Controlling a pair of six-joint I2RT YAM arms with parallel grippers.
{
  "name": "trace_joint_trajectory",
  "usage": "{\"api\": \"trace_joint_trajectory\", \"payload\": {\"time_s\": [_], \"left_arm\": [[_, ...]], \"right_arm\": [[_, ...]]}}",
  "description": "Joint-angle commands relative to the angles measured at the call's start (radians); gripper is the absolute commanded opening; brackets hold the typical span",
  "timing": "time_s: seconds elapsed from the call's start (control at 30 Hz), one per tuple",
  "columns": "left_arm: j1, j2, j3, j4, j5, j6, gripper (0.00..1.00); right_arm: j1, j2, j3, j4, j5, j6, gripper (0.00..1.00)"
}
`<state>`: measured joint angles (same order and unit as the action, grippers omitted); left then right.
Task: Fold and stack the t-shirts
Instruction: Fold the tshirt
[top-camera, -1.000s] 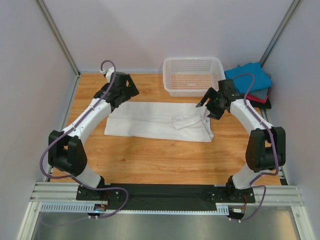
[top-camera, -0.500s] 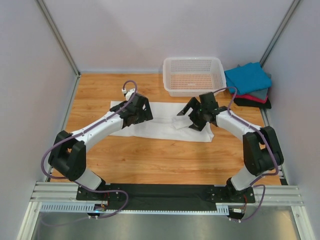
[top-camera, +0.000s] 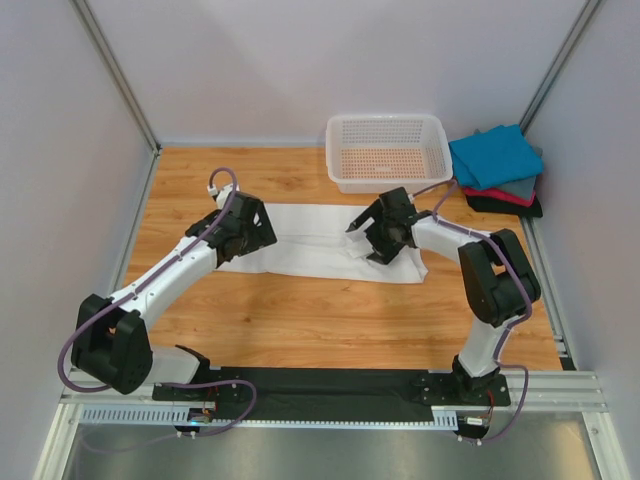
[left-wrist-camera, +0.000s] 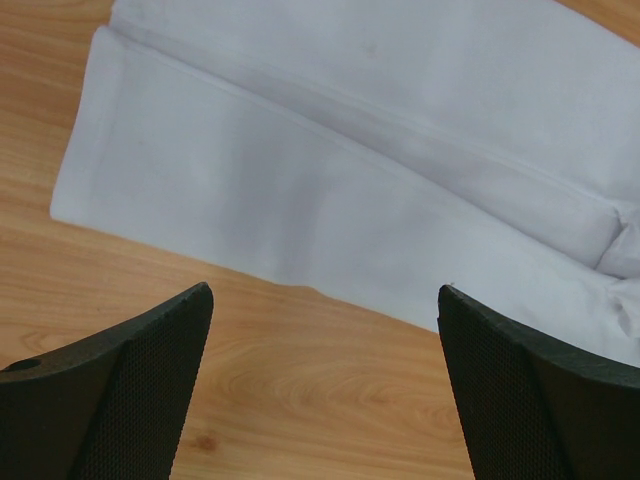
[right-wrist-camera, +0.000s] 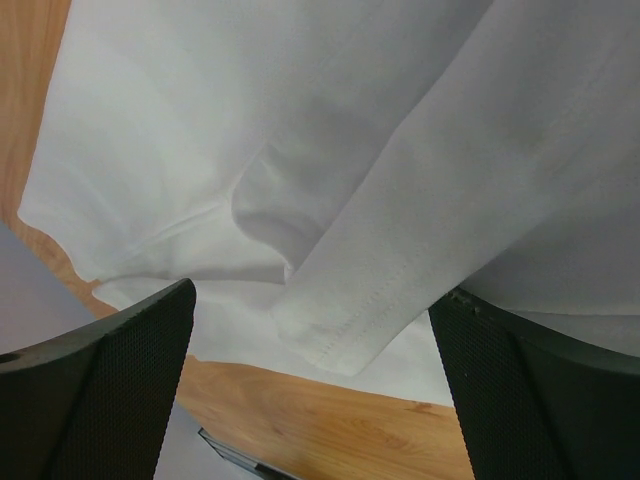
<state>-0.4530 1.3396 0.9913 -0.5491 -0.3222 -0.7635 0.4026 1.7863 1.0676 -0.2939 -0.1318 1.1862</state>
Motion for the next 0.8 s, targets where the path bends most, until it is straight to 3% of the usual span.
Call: {"api": "trace_joint_trajectory", "payload": {"time_s": [0.0,0.57,0.77], "left_arm": [[0.014,-0.034,0.001,-0.006,0.015,0.038,0.99],[0.046,-0.031,-0.019,0.031,0.045,0.058,0.99],[0.048,0.003,0.003,0.069,0.094,0.118,1.0]], "right_arm": [[0.002,0.041,0.101,0.027,0.055,0.032,1.0],[-0.002,0.28,0.589,-0.232,0.118,-0.163,0.99],[-0.002,0.199,0.598,-0.306,0.116,-0.287,0.99]]}}
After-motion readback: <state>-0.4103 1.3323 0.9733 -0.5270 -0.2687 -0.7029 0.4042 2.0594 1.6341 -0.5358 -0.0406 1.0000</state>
